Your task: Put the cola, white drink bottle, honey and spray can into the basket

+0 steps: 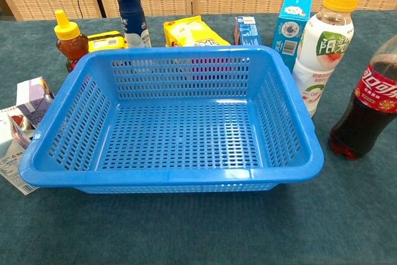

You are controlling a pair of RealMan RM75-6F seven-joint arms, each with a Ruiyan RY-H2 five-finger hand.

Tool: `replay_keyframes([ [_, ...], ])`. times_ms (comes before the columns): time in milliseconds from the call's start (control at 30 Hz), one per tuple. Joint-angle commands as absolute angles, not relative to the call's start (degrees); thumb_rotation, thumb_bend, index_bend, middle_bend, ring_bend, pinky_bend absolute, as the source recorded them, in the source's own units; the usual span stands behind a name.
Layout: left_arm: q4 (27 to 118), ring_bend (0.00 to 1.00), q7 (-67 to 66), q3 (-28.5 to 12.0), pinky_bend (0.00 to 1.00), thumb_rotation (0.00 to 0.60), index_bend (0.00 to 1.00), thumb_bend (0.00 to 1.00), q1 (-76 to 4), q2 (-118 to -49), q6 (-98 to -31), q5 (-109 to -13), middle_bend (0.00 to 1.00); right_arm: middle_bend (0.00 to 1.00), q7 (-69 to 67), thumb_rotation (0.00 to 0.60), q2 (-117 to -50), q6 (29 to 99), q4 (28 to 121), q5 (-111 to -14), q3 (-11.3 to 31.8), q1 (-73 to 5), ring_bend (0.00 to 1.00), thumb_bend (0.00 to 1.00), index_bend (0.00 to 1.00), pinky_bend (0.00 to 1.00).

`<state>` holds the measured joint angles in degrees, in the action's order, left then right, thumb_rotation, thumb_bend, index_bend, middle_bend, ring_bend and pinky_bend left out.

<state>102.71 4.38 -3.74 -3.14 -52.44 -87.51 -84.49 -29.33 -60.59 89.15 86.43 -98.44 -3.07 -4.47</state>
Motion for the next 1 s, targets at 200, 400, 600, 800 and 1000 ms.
replay_keyframes([
  [200,103.36,0.0,3.65,-3.77,0.0,0.6,0.0,0.06,-3.33,-52.43,-87.61,-85.07,0.0,0.0,-32.6,0.6,-62.47,87.53,85.7,-100.07,-3.69,-6.15,0.0,0.0,0.0,0.0],
  [400,103.66,0.0,3.14,-4.09,0.0,0.6,0.0,0.06,-3.68,-52.46,-87.23,-84.6,0.0,0.0,-41.47,0.6,-66.32,87.1,83.93,-103.95,-3.65,-9.94,0.0,0.0,0.0,0.0],
  [600,103.51,0.0,3.11,-4.43,0.0,0.6,0.0,0.06,-4.03,-52.48,-86.46,-83.53,0.0,0.0,-42.58,0.6,-70.0,88.07,83.82,-104.3,-1.9,-12.11,0.0,0.0,0.0,0.02],
  [800,103.63,0.0,2.48,-4.6,0.0,0.6,0.0,0.06,-4.11,-52.68,-86.44,-83.1,0.0,0.0,-39.82,0.6,-71.56,85.22,84.68,-103.4,-0.82,-14.86,0.0,0.0,0.0,0.05],
  [1000,103.5,0.0,2.32,-4.88,0.0,0.6,0.0,0.06,-4.51,-52.63,-85.54,-82.08,0.0,0.09,-38.55,0.6,-73.46,83.61,84.13,-101.54,-0.16,-16.13,0.07,0.0,0.06,0.16],
])
